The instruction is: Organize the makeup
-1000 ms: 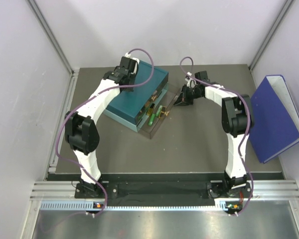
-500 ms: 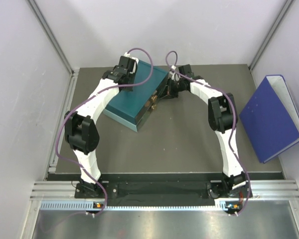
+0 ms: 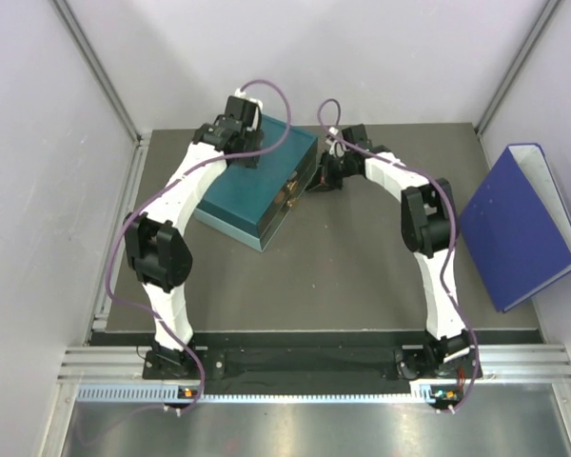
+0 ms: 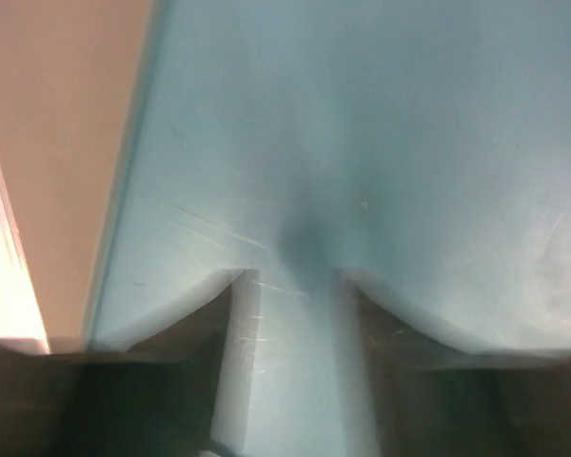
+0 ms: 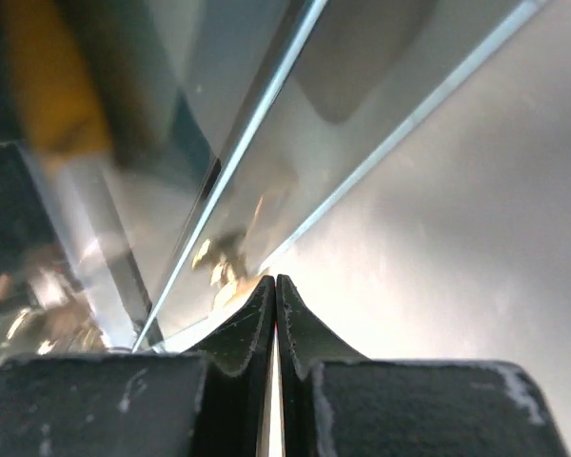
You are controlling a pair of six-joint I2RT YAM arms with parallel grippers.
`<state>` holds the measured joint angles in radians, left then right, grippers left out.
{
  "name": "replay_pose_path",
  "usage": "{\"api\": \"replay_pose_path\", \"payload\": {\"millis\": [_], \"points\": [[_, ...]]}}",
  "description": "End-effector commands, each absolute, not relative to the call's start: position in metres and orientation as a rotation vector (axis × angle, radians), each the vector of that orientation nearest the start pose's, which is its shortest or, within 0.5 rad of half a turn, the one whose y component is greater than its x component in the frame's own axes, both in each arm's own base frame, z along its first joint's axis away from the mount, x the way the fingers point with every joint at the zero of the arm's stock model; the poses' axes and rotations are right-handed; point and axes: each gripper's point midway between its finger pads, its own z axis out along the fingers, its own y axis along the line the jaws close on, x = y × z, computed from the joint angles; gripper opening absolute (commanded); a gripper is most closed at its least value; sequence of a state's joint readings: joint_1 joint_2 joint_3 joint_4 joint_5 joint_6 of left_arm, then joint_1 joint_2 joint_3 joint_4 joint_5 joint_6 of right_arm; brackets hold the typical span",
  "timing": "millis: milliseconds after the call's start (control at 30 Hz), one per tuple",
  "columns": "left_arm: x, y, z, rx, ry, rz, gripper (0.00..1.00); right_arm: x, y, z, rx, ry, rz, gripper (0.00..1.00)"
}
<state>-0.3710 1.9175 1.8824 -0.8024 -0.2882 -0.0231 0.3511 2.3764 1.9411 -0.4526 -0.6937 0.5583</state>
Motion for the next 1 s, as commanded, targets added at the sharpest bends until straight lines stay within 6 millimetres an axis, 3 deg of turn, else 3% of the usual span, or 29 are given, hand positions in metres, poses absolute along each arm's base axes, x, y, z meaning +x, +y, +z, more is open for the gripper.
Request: {"api": "replay_pose_path", "payload": {"millis": [0,33,67,100,167,233,333,367,467,500,533,567,733,833,967], "points": [[0.497,-0.127,0.298,0.138,2.129,0.152,0.84,0.49,0.275,0.195,-0.168,2.289,1.114,0.01],[0.499,-0.125,0.312,0.108,2.096,0.15,0.99,0.491,0.265,0.205,-0.164,2.272,1.089,0.01],[0.502,-0.121,0.336,0.019,2.037,0.146,0.99,0.488,0.257,0.209,-0.156,2.276,1.064,0.01],[0.502,-0.12,0.347,-0.032,2.005,0.127,0.99,0.486,0.249,0.228,-0.179,2.237,1.025,0.03],[0.501,-0.123,0.371,-0.047,1.926,0.069,0.99,0.482,0.232,0.239,-0.166,2.236,0.97,0.06],[0.5,-0.135,0.385,0.031,1.885,-0.001,0.99,0.475,0.213,0.256,-0.177,2.219,0.883,0.14],[0.495,-0.128,0.394,0.012,1.863,0.023,0.99,0.468,0.188,0.273,-0.205,2.202,0.719,0.35],[0.494,-0.123,0.395,-0.007,1.866,0.036,0.99,0.458,0.179,0.268,-0.21,2.251,0.66,0.41],[0.491,-0.113,0.39,-0.029,1.896,0.051,0.99,0.446,0.146,0.273,-0.222,2.257,0.438,0.64],[0.491,-0.111,0.387,-0.031,1.91,0.052,0.99,0.44,0.132,0.287,-0.218,2.22,0.359,0.73],[0.491,-0.114,0.381,-0.013,1.933,0.013,0.99,0.436,0.127,0.283,-0.207,2.228,0.327,0.77],[0.49,-0.109,0.369,-0.01,1.987,0.015,0.99,0.43,0.118,0.295,-0.187,2.197,0.287,0.81],[0.491,-0.106,0.317,-0.039,2.157,0.017,0.99,0.416,0.109,0.315,-0.148,2.094,0.265,0.88],[0.489,-0.109,0.298,-0.036,2.207,0.01,0.99,0.415,0.107,0.326,-0.133,2.066,0.262,0.9],[0.49,-0.108,0.297,-0.056,2.2,0.015,0.99,0.421,0.11,0.321,-0.146,2.093,0.265,0.92]]}}
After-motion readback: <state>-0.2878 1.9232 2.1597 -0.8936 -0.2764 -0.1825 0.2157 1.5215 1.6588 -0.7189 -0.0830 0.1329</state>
